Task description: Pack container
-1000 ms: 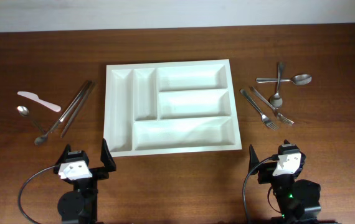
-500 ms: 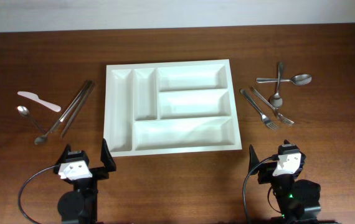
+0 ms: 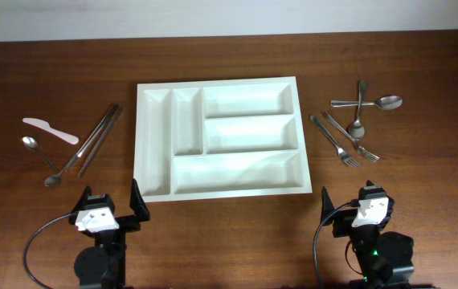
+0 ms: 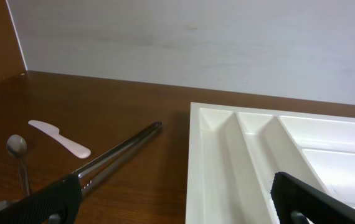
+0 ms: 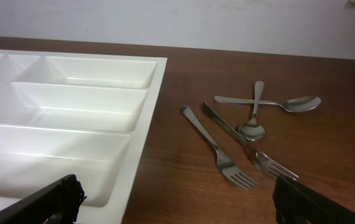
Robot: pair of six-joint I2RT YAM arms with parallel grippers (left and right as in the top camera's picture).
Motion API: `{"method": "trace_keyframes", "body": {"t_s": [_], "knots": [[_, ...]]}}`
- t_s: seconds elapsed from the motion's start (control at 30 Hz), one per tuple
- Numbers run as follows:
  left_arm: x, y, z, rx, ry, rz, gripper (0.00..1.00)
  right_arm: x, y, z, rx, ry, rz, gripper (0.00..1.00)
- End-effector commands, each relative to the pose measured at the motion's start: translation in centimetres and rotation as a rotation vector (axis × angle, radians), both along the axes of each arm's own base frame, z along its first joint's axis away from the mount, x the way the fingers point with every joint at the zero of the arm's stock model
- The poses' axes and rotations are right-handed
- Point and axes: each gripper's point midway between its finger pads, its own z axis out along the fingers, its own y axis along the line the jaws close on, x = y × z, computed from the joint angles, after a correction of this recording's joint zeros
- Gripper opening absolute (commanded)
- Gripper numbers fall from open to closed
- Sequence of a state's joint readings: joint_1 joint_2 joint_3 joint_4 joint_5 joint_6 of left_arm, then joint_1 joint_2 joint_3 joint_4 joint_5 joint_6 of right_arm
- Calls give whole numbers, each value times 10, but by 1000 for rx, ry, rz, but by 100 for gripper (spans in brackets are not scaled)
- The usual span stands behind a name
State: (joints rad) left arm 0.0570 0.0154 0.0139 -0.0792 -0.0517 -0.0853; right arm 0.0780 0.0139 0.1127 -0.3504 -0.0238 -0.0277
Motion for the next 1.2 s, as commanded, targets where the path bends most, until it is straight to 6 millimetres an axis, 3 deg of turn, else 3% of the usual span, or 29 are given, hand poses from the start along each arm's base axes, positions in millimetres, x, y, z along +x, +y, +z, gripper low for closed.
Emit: {"method": "trace_keyframes", "body": {"t_s": [0.0,0.63,0.73,0.87,1.17], "knots": [[0,-3,-1,19,-2,-17,99,0,-4,-1,-4,-3,-18,99],[0,-3,-1,19,-2,-17,99,1,-8,1,-5,-12,-45,99],[0,-3,-1,19,-2,-17,99,2,3,18,44,-76,16,99],[0,-3,-1,19,-2,-17,99,-1,4,51,114,-151,13,99],[0,-3,-1,19,-2,-17,99,-11,-18,134,100,-184,-106,99]]}}
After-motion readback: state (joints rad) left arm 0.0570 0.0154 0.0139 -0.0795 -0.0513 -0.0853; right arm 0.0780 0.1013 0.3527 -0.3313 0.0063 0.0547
